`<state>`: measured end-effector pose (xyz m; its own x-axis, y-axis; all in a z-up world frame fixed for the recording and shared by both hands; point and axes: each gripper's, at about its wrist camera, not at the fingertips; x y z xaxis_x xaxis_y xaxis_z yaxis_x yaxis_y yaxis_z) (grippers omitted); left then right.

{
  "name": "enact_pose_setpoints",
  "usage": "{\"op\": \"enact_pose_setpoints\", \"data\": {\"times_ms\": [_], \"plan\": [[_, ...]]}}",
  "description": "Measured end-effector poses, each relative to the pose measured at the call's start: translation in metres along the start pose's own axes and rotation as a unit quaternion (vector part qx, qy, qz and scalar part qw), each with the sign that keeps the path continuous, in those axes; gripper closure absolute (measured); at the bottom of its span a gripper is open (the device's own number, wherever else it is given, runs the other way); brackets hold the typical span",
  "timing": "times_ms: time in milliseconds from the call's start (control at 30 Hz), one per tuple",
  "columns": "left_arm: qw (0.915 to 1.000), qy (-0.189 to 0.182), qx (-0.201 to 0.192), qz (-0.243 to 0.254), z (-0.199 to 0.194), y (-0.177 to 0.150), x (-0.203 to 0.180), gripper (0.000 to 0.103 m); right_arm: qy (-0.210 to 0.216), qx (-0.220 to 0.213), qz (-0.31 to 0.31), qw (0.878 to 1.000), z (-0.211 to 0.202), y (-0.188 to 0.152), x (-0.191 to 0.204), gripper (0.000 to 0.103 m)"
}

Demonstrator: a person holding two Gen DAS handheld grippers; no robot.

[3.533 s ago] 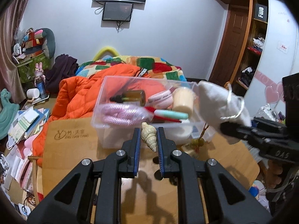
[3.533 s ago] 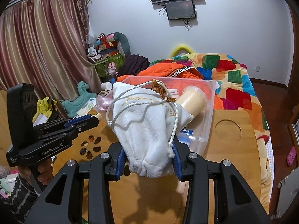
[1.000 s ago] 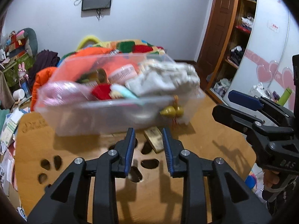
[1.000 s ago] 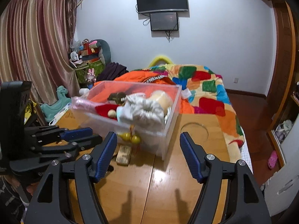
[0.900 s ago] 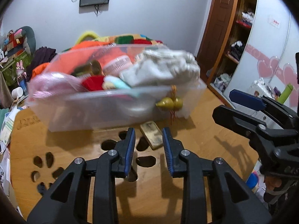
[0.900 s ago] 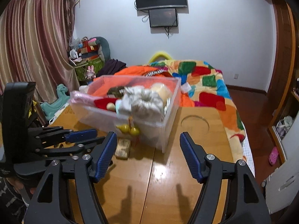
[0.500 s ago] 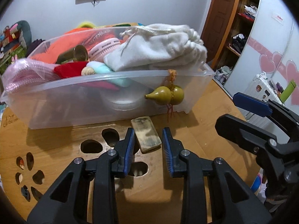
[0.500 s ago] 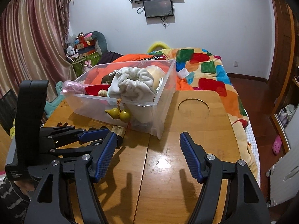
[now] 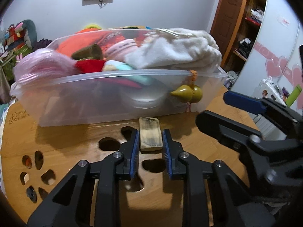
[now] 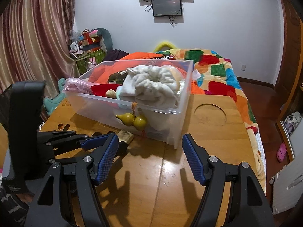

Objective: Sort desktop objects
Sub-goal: 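Withdraw both grippers and move left gripper to the beige soap bar, then grasp the beige soap bar with left gripper while right grasps yellow gourd ornament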

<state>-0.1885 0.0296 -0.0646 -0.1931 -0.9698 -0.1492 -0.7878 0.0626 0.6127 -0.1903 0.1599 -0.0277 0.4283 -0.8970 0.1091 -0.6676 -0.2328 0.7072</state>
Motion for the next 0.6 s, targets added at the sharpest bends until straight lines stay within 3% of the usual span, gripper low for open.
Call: {"op": "enact_pose_setpoints", "data": {"times_ms": [367,533,600], "plan": [[0.9991,-0.011,-0.026,-0.032,-0.021,-0.008,0.026,0.079,0.007,0.009,0.01,1.0,0.02,0.013,0.017,0.049],[0.9988,-0.014,-0.029,-0.036,-0.022,-0.009,0.027,0.079,0.006,0.018,0.02,1.0,0.024,0.014,0.017,0.073],[0.9986,-0.019,-0.031,-0.039,-0.023,-0.009,0.027,0.079,0.012,0.019,0.031,0.999,0.024,0.015,0.015,0.074]]}}
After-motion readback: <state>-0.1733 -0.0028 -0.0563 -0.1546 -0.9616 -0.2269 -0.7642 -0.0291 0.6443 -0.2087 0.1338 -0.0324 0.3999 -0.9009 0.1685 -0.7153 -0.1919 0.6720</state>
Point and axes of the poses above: each gripper's, at about its wrist camera, not at the fingertips, and z roughly the way its jaws point, x to its left, y to its top, and after that the axes turned 5 degrees about x, right-handed
